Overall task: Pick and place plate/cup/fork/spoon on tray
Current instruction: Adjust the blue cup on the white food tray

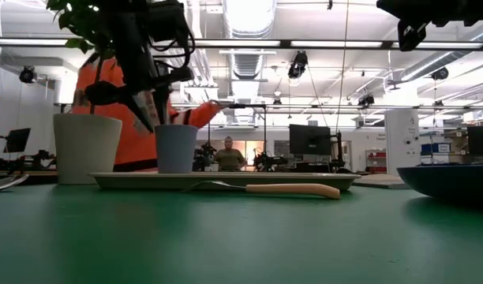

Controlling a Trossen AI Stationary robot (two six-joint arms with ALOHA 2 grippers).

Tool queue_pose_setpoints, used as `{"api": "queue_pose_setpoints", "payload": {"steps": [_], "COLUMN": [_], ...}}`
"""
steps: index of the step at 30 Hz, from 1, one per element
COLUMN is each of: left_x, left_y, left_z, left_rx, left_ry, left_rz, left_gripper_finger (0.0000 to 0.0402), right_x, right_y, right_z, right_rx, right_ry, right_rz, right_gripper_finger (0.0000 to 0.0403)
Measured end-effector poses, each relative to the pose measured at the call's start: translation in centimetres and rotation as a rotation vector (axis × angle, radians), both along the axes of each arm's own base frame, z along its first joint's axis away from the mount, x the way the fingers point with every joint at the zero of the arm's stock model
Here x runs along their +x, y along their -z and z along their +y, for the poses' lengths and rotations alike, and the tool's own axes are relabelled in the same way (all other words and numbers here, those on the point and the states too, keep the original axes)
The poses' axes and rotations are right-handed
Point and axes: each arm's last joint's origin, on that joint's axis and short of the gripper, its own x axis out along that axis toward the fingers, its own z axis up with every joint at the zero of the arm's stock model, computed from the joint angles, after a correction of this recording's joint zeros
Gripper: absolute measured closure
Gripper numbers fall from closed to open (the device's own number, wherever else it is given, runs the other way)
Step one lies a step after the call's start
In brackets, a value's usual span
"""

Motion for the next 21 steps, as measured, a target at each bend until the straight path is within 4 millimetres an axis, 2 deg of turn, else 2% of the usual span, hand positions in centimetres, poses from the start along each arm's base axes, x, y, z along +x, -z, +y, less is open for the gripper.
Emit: {"api": "queue_pose_setpoints", "payload": {"steps": [7, 15, 21], "left_x": [-0.8, -2.7, -3.6], "left_y": [-1.5, -4.2, -5.7], "left_z": [-0.8, -2.1, -4.1], "left_rx": [0.04, 0.11, 0.23], "left_ry": [0.11, 0.168, 0.255], "left_rz": [-0.038, -0.136, -0.17], "left_gripper_finger": [0.0308, 0.0308, 0.0308], "right_x": [0.0, 0.0, 0.0], "right_y": [-0.1, -0.1, -0.1], "right_z": [0.0, 0.0, 0.0], "right_rx": [0.013, 0.013, 0.032], "right_ry": [0.0, 0.0, 0.001], "right_rz": [-0.003, -0.003, -0.003], "right_gripper_finger": [0.0394, 0.0394, 0.0394]}}
